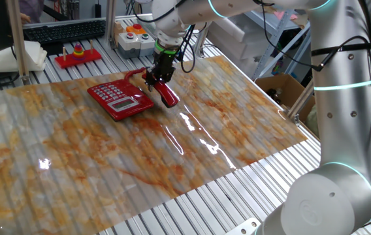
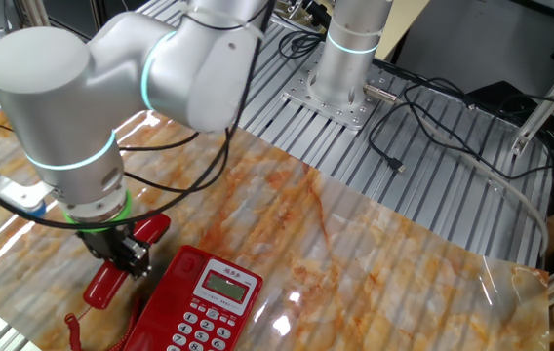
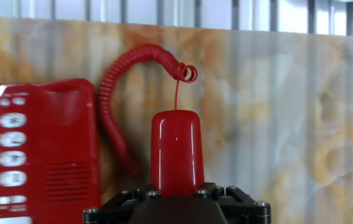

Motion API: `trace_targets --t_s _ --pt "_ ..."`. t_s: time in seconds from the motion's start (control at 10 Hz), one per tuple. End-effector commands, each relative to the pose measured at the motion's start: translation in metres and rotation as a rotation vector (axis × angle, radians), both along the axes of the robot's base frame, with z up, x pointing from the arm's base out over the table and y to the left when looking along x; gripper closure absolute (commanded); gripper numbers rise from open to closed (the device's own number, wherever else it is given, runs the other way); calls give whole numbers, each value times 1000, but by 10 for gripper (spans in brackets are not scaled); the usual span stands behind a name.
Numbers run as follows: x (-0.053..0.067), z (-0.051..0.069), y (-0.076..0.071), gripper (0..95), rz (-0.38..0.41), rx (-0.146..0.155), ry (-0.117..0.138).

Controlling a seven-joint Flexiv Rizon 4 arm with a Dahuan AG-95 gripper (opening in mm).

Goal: Place the handset of the telephone on the corresponding phone cradle

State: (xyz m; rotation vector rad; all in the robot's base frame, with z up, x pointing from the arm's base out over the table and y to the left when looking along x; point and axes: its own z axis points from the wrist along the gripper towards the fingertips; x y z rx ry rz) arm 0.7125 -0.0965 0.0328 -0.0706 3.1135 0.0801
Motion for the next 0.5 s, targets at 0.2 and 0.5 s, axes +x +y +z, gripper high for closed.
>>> trace_targets --t_s 0.2,0.5 --pt "6 9 13 950 -14 2 7" --pt "10 15 28 950 -36 2 5"
